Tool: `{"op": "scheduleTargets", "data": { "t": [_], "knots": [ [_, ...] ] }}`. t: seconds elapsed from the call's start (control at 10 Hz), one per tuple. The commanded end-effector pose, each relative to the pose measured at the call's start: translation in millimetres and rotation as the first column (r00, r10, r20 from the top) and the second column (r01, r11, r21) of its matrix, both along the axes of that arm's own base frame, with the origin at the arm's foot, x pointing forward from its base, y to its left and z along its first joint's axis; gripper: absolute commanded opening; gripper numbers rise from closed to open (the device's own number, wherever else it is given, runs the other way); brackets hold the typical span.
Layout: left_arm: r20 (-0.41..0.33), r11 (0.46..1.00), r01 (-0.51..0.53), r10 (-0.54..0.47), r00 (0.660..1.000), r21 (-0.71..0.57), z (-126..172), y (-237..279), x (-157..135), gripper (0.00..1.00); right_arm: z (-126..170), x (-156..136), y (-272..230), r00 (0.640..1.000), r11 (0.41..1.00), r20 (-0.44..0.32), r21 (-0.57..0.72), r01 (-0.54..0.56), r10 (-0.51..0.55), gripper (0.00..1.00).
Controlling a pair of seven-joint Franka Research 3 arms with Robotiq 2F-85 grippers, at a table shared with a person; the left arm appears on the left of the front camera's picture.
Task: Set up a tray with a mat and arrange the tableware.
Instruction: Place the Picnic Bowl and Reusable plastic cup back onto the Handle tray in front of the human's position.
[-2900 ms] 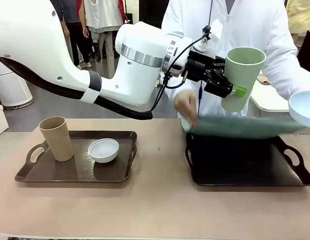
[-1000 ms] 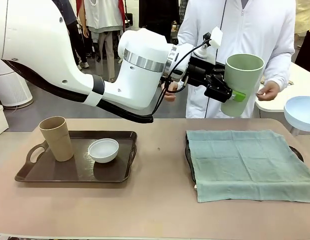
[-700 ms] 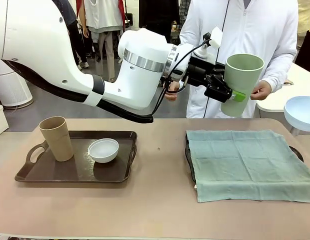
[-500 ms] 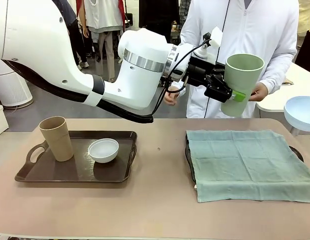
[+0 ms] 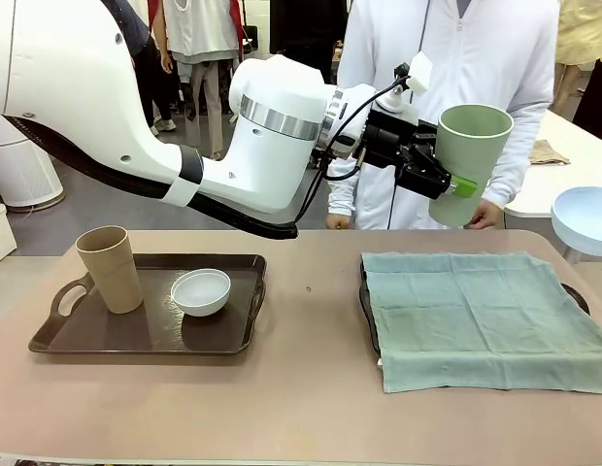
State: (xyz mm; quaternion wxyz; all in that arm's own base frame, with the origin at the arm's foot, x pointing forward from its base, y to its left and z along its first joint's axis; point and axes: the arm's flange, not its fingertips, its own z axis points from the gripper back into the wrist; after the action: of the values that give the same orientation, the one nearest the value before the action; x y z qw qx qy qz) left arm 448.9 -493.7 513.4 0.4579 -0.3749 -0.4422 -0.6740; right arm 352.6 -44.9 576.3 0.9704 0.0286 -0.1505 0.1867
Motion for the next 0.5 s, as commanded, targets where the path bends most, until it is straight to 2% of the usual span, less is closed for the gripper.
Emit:
{"op": "scheduleTargets", "data": {
  "t": [0.0, 0.4],
  "knots": [
    [-0.028, 1.000, 0.000, 0.000, 1.000, 0.003, -15.4, -3.2, 8.8, 0.86, -22.1, 12.8, 1.9, 0.998, 0.998, -0.019, 0.018, -0.065, 0.066, 0.04],
    [-0.153, 0.995, 0.098, -0.094, 0.984, 0.018, -84.4, -19.3, 30.6, 0.86, -86.0, 44.7, 15.6, 0.989, 0.992, -0.074, 0.002, -0.130, 0.130, 0.04]
  ]
}}
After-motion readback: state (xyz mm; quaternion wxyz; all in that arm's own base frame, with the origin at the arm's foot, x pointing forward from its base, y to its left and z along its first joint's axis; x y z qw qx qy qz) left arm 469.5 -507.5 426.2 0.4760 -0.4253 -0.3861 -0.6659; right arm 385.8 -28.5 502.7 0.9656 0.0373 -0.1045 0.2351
